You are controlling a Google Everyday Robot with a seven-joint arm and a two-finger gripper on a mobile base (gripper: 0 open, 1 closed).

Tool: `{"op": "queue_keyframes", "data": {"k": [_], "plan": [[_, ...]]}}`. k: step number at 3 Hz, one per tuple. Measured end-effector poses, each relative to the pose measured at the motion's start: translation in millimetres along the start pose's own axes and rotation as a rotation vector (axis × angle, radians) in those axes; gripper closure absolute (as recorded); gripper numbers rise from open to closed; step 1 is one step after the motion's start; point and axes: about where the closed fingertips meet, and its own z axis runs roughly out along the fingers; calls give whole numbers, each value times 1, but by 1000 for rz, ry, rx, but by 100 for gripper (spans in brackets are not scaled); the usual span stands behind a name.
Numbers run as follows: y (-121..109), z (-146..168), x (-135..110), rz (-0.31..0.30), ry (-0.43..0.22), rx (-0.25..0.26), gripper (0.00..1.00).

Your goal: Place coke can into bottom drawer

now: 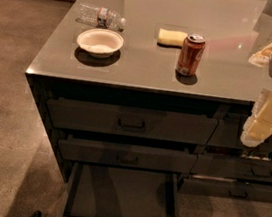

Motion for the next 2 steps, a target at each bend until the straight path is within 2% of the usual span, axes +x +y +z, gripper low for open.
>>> {"op": "queue_keyframes", "data": {"k": [2], "plan": [[-4, 1, -1, 2, -21, 14, 0]]}}
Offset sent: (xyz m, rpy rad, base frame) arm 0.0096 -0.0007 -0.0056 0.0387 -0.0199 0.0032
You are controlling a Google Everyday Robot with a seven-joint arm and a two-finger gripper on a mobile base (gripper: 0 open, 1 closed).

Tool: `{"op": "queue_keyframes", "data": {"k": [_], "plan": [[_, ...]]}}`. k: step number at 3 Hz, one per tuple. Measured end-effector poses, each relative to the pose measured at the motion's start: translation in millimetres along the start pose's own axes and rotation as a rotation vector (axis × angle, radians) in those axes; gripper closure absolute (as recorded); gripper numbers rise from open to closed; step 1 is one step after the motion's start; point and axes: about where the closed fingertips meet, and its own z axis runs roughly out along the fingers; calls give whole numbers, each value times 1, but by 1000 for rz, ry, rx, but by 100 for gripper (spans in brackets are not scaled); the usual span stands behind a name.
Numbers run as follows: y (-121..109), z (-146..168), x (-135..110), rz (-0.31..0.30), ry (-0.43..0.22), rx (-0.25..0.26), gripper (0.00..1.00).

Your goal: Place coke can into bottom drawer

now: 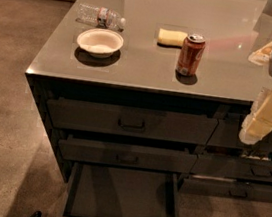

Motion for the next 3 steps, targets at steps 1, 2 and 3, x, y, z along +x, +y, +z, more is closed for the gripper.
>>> {"op": "queue_keyframes", "data": {"k": [1, 2, 3], "plan": [[-41, 19, -11, -2, -18, 31, 0], [-107, 43, -33, -3, -70, 85, 0], [-192, 50, -59, 43, -240, 222, 0]]}}
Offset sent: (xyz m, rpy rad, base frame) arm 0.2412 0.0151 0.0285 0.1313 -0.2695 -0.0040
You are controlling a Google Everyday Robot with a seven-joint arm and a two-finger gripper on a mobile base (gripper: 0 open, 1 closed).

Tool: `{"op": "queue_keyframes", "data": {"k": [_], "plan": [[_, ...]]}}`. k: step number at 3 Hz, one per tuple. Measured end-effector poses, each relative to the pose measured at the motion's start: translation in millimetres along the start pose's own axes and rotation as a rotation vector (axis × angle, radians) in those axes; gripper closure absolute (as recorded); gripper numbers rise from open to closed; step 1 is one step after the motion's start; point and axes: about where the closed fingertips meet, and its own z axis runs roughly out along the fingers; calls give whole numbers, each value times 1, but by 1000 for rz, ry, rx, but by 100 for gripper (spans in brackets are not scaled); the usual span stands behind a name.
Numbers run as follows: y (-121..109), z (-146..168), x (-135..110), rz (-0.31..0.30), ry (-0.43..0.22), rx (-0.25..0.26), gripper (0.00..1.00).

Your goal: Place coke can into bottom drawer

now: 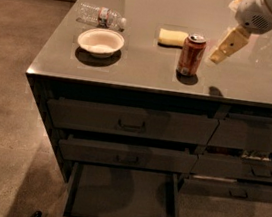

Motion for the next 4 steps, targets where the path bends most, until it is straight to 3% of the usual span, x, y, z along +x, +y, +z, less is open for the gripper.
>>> {"op": "queue_keyframes", "data": {"k": [1, 2, 3, 4], "plan": [[-37, 8, 1, 121, -171, 93, 0], [-48, 42, 4, 256, -335, 96, 0], [-48, 73, 2, 321, -400, 69, 0], [-39, 93, 0, 362, -424, 18, 0]]}}
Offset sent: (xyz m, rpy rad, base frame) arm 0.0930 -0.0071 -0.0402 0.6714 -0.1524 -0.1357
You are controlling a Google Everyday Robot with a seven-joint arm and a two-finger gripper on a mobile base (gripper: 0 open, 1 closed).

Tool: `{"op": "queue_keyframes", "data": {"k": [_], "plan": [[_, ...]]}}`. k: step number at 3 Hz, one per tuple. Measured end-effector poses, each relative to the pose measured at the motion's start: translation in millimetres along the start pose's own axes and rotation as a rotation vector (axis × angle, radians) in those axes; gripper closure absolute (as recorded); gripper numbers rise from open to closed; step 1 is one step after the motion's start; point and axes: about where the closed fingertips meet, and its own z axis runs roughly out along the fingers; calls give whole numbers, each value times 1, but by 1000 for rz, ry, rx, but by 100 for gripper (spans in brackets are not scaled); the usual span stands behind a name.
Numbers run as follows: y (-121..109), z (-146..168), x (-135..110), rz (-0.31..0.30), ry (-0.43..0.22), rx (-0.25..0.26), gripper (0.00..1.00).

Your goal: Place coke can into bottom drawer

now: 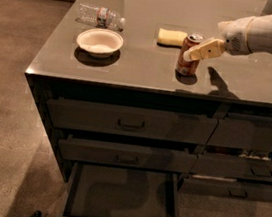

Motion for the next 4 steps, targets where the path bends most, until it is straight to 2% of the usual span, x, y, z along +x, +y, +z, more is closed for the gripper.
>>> {"op": "queue_keyframes", "data": {"k": [1, 2, 3, 4], "plan": [[14, 16, 5, 7, 34, -59, 17], [27, 28, 12, 5, 111, -116, 40], [36, 29, 27, 28, 185, -176, 71], [36, 29, 27, 28, 185, -176, 94]]}}
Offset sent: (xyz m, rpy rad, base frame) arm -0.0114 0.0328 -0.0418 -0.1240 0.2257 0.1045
